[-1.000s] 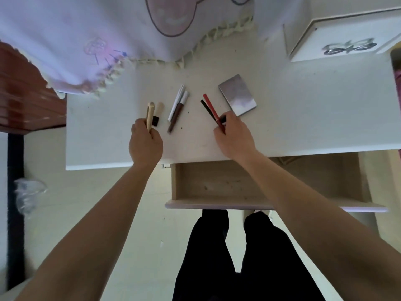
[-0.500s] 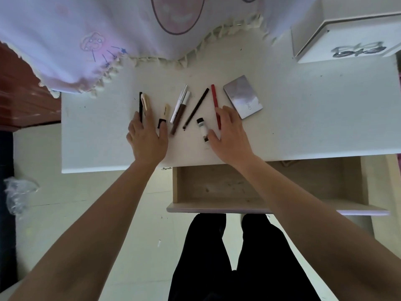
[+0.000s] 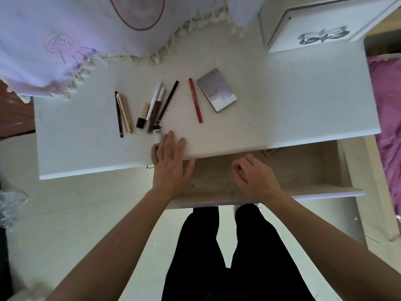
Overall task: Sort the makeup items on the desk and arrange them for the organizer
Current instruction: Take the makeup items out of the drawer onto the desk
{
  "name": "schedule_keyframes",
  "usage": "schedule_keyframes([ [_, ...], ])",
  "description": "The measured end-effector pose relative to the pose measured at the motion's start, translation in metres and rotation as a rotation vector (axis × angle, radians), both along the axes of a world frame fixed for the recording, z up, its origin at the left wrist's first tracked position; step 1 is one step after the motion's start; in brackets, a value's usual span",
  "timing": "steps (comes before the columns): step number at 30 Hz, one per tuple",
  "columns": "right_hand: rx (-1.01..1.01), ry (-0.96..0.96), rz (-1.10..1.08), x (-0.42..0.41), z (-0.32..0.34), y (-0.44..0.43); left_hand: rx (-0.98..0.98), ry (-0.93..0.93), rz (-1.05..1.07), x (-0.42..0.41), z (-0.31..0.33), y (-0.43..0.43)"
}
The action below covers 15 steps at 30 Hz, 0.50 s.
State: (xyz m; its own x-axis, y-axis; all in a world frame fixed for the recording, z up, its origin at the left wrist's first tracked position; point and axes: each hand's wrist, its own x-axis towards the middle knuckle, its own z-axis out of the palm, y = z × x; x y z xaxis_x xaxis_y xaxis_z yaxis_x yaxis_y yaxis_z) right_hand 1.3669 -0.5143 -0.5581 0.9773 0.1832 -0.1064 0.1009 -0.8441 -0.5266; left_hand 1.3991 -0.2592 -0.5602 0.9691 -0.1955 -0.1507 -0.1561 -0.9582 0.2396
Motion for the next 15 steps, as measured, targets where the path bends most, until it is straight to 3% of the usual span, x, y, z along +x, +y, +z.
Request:
schedule_keyframes([
  [7,-0.219,0.449,-0.08,-0.011,-0.035,-0.051,-0.033,0.016,-0.019,0.026,-0.002,-0.007],
  [12,-0.321,0.445,-0.141,0.014,-0.052,-0.072,-0.05,-0.064,0.022,0.044,0.006,-0.03],
  [15,-0.443,0.45,-0.152,0.035,-0.072,-0.082,-0.143,-0.281,-0.204,0.024,0.014,-0.059],
])
